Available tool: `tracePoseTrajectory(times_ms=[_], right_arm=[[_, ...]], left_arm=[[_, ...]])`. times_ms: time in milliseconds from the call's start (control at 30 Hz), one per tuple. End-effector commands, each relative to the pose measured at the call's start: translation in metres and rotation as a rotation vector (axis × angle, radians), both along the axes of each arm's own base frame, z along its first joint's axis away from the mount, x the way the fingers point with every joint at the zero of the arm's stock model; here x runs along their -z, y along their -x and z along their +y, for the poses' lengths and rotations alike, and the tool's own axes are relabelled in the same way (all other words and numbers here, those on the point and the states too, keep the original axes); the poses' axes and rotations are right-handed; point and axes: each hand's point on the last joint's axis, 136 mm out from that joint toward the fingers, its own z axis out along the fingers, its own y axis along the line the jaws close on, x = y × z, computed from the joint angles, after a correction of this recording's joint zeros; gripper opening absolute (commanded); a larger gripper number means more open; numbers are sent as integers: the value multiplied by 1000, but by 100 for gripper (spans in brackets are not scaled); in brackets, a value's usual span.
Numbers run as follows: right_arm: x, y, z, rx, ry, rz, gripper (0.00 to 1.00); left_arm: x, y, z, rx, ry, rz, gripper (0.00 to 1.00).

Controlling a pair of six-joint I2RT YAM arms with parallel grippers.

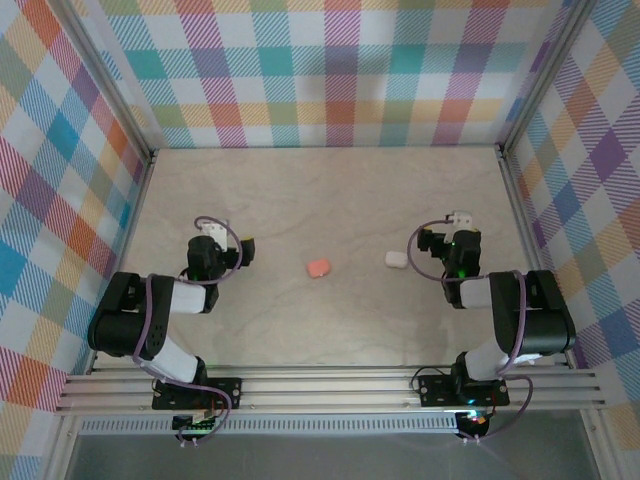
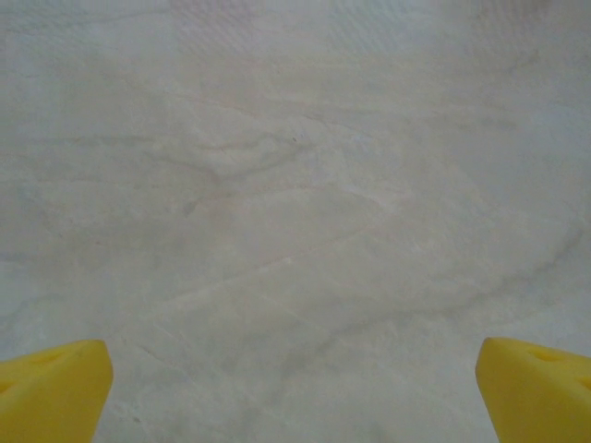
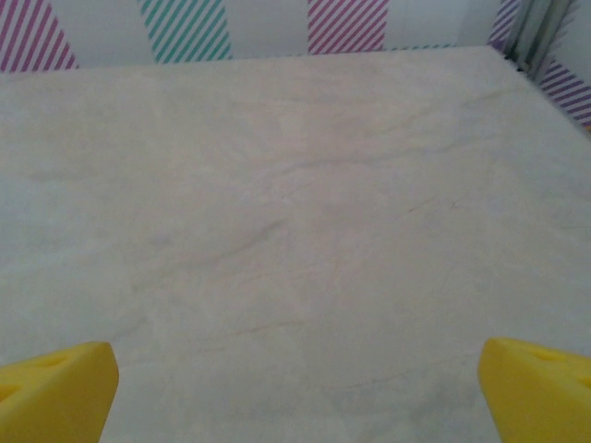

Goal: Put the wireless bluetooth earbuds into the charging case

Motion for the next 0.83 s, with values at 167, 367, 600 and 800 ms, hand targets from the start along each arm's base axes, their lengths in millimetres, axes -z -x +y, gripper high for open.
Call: tracePoseTrajectory(times_ms=[167,367,600,800], right_arm=[[-2,-1,0,-2,-27,-2,100],[-2,-1,1,-4,-27,0,100],[-1,-3,7,-44,-27,11,100],[-1,-2,9,-58,-31,11,100]], left_arm=[[-2,-6,18,-83,9,9,100],[-2,-7,18,-82,8,9,100],[-1,-6,18,-82,7,11,100],[-2,-7,18,-82,8,11,100]])
